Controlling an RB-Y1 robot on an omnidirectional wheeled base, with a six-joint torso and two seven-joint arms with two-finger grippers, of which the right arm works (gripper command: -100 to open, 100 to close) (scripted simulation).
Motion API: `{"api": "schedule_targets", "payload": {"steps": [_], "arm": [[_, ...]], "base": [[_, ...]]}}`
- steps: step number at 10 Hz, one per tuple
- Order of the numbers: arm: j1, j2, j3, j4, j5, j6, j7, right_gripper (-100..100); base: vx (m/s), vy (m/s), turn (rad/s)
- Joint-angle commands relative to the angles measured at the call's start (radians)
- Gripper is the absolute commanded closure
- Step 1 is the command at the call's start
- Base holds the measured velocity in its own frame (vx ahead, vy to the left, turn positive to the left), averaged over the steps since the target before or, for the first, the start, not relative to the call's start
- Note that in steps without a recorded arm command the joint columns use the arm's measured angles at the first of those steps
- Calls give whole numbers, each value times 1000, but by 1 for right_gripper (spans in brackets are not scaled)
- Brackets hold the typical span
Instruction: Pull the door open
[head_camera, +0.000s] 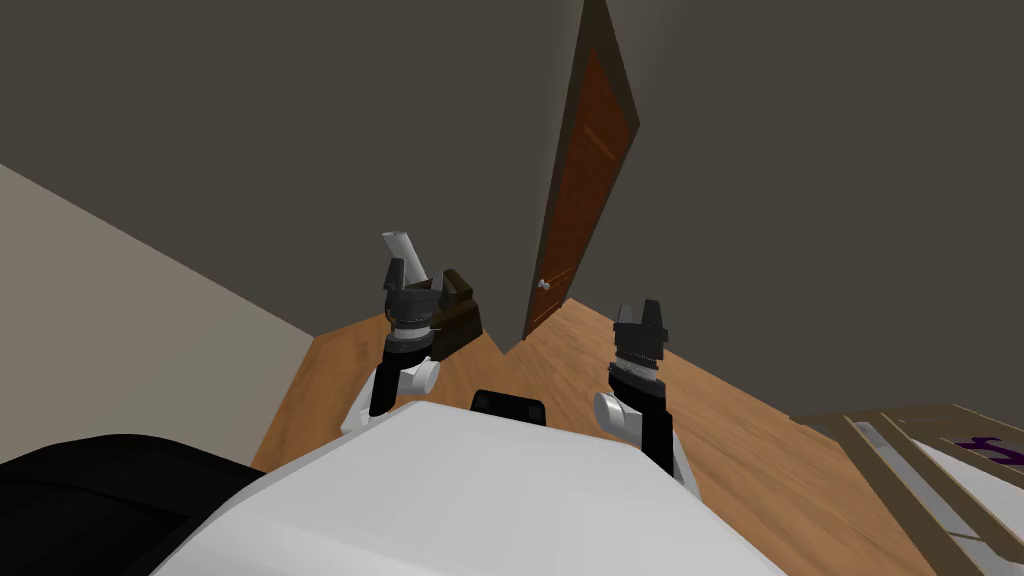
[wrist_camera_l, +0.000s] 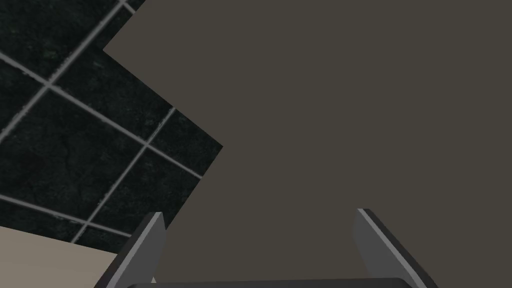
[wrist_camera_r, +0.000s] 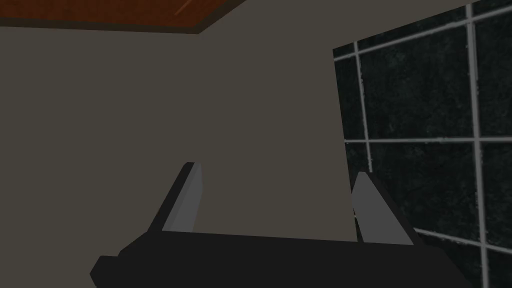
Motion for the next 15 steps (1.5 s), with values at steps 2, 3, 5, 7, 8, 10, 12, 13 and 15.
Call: {"api": "schedule_targets", "payload": {"steps": [2,3,5,7,8,10,12,13,15], "arm": [[-22,-10,16,52,5,-11,39,-100],[-35,-15,25,80,8,-16,60,-100],[-51,-21,37,117,11,-24,88,-100],[-77,-29,56,179,17,-37,134,-100],[-88,-32,64,204,20,-42,153,-100],[-110,-38,80,255,25,-52,191,-100],[-134,-44,98,310,30,-63,232,-100],[-146,-47,107,339,33,-69,254,-100],[-171,-53,125,396,39,-81,298,-100]], "base": [[15,-61,23],[73,-175,27],[64,-149,24],[56,-108,27],[61,-116,41],[49,-96,25],[60,-104,31],[76,-98,35],[57,-107,33]]}}
